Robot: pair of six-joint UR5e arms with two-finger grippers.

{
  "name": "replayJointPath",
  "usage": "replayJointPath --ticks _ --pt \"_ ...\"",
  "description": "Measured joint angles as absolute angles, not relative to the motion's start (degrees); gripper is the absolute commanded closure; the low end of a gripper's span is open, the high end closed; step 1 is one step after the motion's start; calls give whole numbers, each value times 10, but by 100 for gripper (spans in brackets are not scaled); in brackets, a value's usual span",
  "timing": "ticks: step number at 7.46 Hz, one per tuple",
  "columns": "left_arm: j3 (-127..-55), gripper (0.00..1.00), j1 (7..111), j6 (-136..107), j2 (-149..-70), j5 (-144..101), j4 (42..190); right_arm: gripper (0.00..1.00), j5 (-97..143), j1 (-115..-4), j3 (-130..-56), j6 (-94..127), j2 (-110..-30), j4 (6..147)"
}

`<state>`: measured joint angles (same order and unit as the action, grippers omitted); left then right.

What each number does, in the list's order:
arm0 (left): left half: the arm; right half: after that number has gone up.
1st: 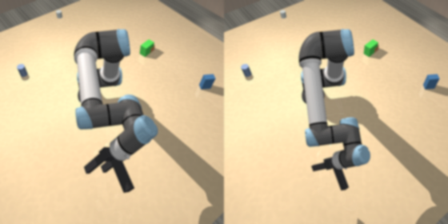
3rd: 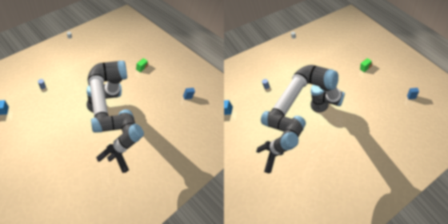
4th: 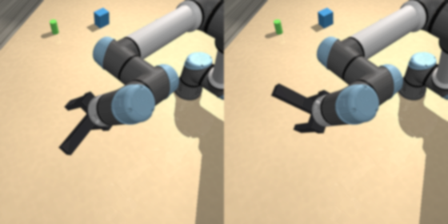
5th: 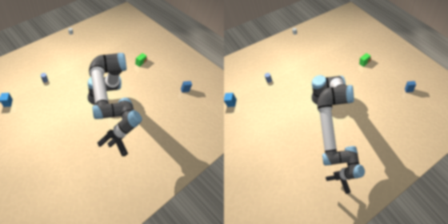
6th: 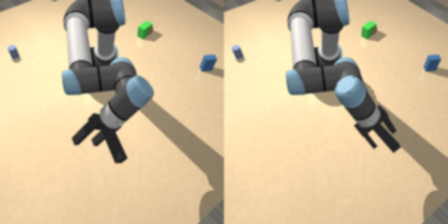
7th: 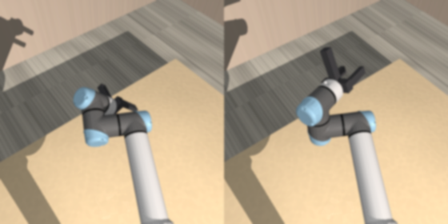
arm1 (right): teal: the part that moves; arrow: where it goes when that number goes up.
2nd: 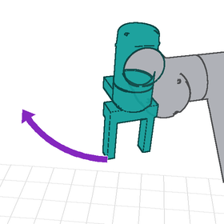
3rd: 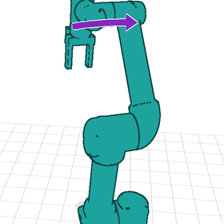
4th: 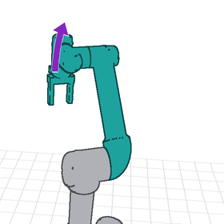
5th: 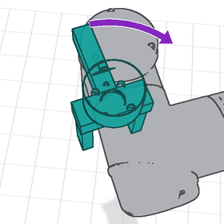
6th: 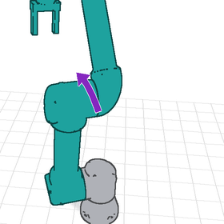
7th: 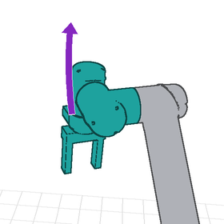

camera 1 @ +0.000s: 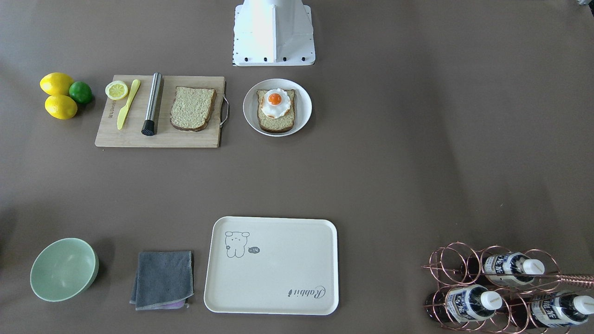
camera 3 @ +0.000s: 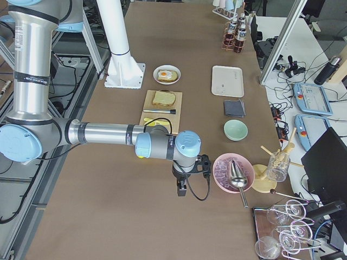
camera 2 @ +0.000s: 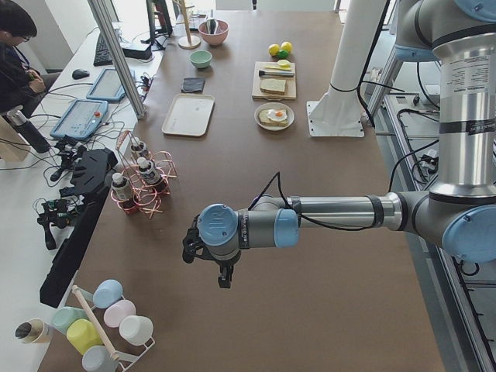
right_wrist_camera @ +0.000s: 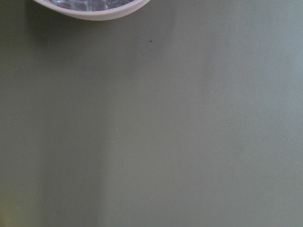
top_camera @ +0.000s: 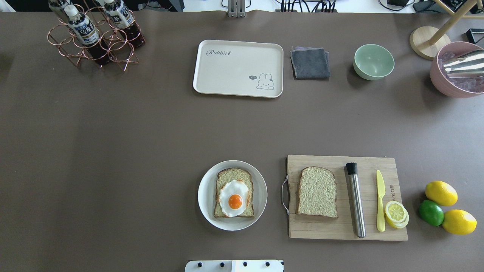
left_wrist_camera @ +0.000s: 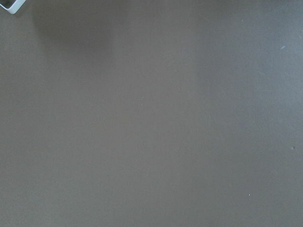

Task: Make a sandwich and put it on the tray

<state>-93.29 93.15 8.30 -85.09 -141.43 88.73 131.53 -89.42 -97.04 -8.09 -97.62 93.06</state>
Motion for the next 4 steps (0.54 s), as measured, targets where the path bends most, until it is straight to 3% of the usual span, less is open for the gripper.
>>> replayJointPath --ticks 4 --pt "-922 2 943 82 -857 -1414 943 0 1315 -894 -968 -81 -978 931"
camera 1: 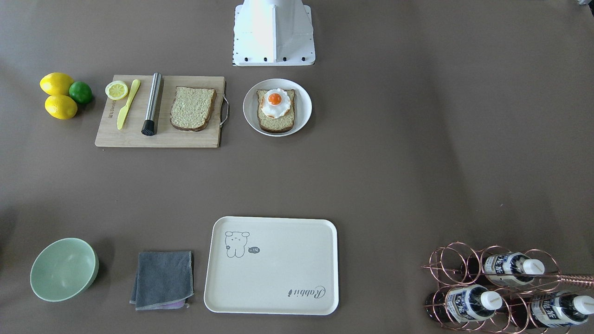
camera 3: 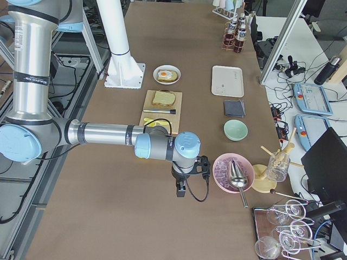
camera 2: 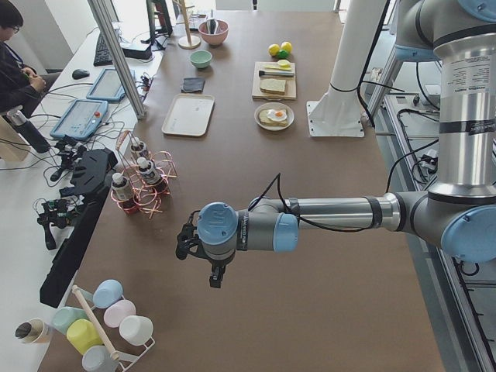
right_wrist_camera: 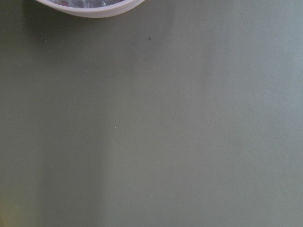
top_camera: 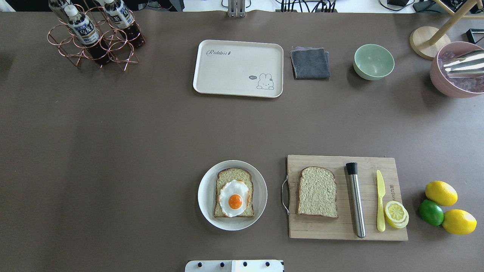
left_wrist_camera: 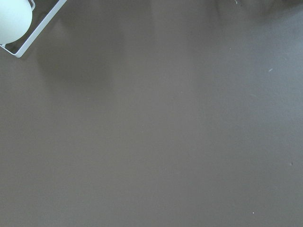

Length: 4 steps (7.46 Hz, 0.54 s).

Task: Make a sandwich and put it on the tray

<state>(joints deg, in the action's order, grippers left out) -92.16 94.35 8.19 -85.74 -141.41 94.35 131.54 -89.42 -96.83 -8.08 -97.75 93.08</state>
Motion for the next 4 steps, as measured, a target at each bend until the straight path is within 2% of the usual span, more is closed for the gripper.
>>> replayJointPath --ticks 4 --pt "-951 2 946 83 -852 -1430 980 0 1317 -894 -981 -75 -972 931"
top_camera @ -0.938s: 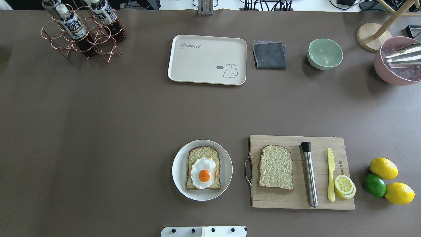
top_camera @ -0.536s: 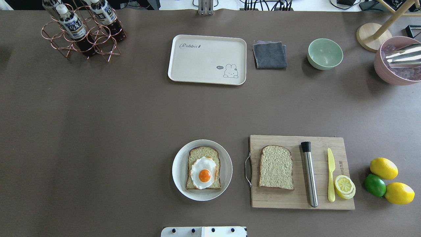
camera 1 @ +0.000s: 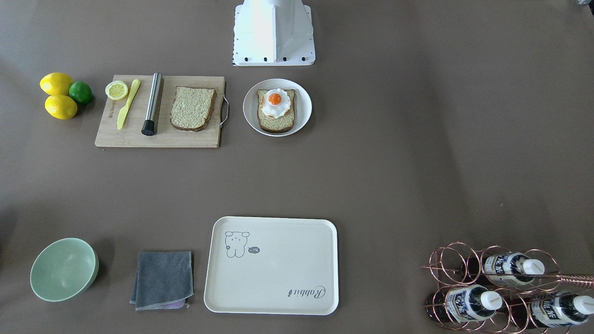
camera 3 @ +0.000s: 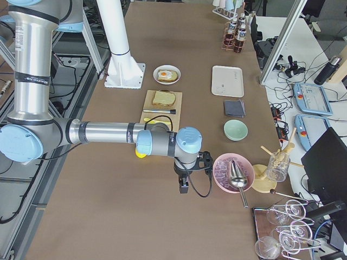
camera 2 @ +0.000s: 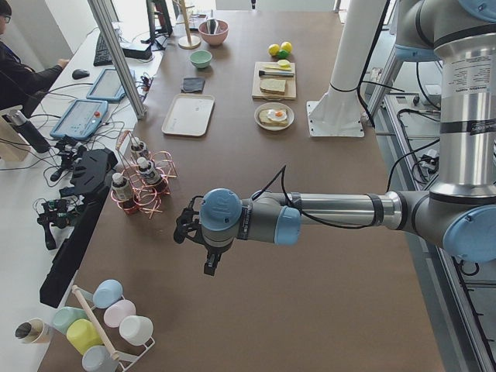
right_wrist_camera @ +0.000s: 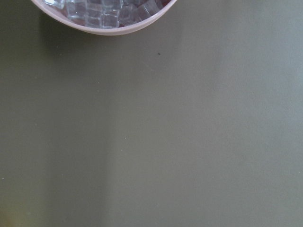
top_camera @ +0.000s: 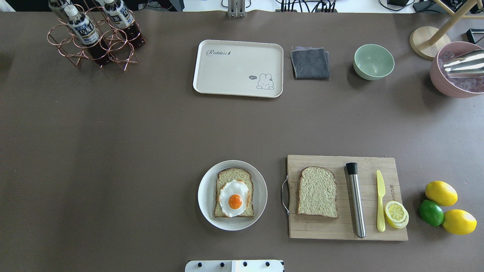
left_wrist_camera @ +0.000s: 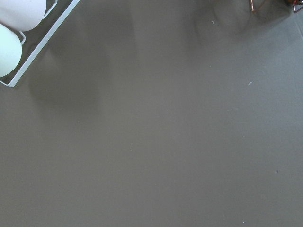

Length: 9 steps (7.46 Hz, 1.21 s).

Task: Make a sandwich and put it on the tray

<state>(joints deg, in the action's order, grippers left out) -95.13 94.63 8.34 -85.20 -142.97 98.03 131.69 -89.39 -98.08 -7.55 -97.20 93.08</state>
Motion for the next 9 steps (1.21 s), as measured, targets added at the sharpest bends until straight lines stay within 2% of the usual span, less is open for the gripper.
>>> replayJointPath --ticks 3,6,9 --pt "-954 1 949 58 -820 -1523 1069 0 1331 -892 -1003 -75 -970 911" --pt "-957 1 934 -90 -840 -1535 1175 0 1377 -884 -1004 -59 -974 846" --pt "-982 1 857 -184 -863 -1502 1212 0 1399 -830 -1023 24 -971 816"
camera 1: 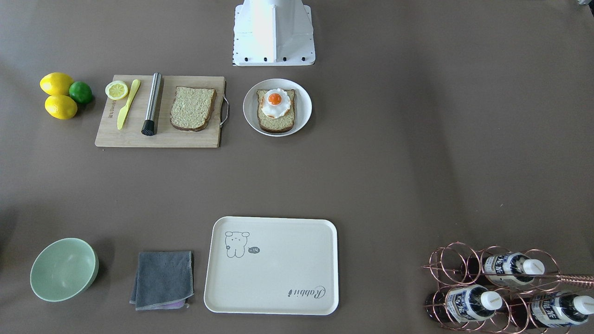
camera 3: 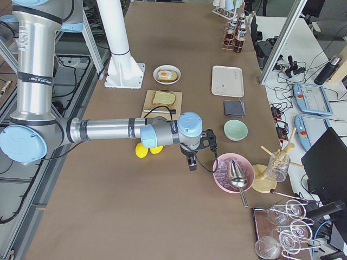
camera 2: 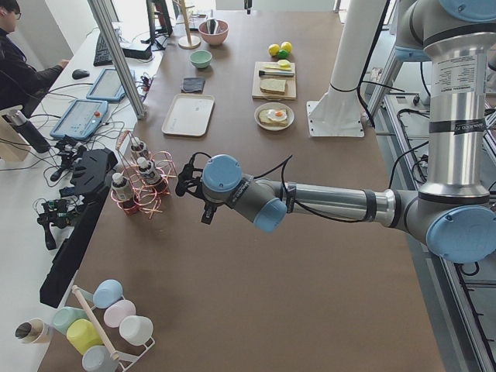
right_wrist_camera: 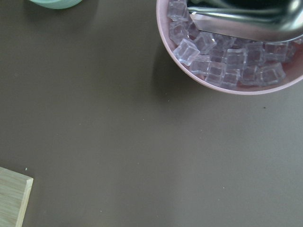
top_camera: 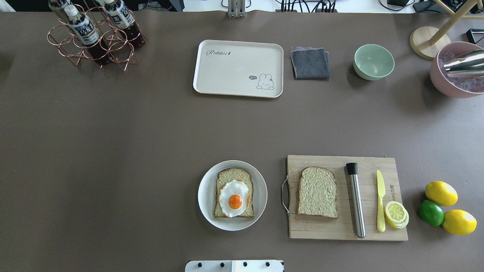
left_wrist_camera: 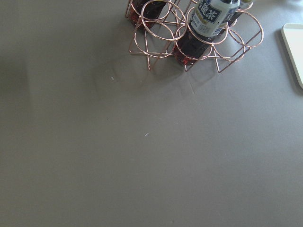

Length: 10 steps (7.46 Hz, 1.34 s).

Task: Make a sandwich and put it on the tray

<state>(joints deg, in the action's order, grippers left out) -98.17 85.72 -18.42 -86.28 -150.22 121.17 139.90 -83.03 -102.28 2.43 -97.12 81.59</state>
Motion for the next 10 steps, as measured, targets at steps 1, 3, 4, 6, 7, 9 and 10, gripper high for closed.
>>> replayJointPath --ticks 1,3,4,6,7,9,10 --pt "-993 1 831 -195 -863 -1493 1213 0 1377 -786 -1045 90 -970 796" --pt "-1026 1 781 -249 -864 -1482 1215 0 1336 -678 -1090 295 -963 724" --pt "-1049 1 747 -290 -866 -1455 1216 0 1317 -629 -1112 384 -952 706" --pt "-1093 1 661 -384 -872 -1377 1217 1 1267 -529 -1143 548 -902 698" --pt "-1104 2 620 -429 -883 -1346 1217 2 1239 -487 -1149 610 -876 697" --pt "-1112 2 552 -520 -920 -1309 1218 9 1190 -420 -1160 692 -855 694" --pt "-1113 2 526 -556 -943 -1301 1218 18 1167 -391 -1162 714 -850 693"
